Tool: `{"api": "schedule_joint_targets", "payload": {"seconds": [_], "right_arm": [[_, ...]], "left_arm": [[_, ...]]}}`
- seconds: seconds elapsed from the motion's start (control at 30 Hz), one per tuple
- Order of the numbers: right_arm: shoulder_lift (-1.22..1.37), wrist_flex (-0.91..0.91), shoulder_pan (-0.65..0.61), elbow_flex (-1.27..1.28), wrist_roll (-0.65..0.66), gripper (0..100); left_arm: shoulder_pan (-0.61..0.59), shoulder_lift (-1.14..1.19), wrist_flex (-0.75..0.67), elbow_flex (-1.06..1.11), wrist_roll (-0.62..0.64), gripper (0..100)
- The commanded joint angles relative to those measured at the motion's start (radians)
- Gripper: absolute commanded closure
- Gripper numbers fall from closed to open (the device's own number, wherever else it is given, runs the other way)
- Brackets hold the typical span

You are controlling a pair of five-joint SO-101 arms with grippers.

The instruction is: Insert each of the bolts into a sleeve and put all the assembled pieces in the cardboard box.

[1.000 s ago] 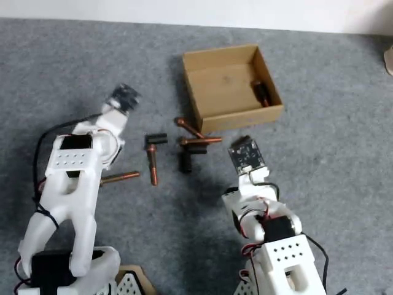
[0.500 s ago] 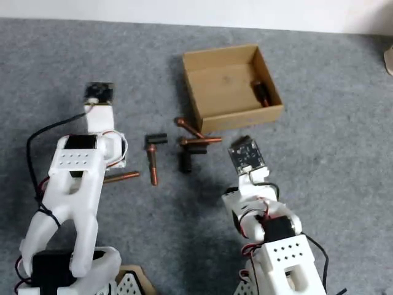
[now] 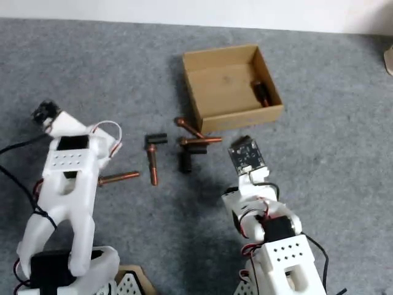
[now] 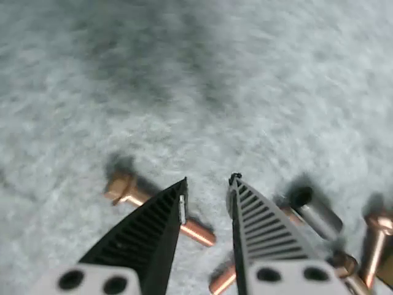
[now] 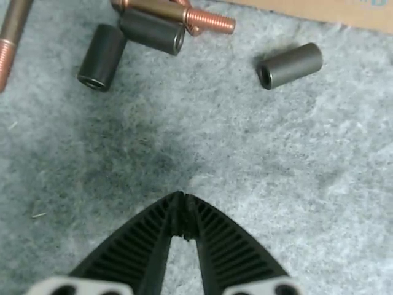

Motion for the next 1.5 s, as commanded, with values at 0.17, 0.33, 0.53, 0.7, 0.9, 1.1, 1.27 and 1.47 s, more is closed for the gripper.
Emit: {"api": "schedule_joint_targets", "payload": {"seconds": [0.17, 0.33, 0.53, 0.7, 0.9, 1.1, 1.27, 1.47], "right_arm": [[-0.013, -0.016, -0.004, -0.004, 0.012, 98.8], [-0.013, -0.016, -0.004, -0.004, 0.012, 98.8], [-0.013, -0.016, -0.004, -0.004, 0.012, 98.8], [-0.013, -0.016, -0.004, -0.004, 0.012, 98.8], [-0.013, -0.016, -0.004, -0.004, 0.012, 98.8], [-0.013, -0.016, -0.004, -0.004, 0.012, 98.8], [-0.013, -0.016, -0.004, -0.004, 0.012, 98.8], [-0.013, -0.016, -0.004, -0.004, 0.012, 98.8]], "left_arm": [[-0.021, -0.050, -0.018, 0.085, 0.048, 88], [-0.018, -0.051, -0.012, 0.105, 0.172, 88], [-0.021, -0.051, -0.012, 0.104, 0.427, 88], [-0.024, -0.051, -0.012, 0.110, 0.626, 88], [-0.019, -0.050, 0.055, 0.116, 0.704, 88], [-0.021, -0.050, 0.158, 0.110, 0.718, 88], [-0.021, -0.042, 0.153, 0.114, 0.718, 88], [-0.024, -0.044, 0.098, 0.110, 0.715, 88]]}}
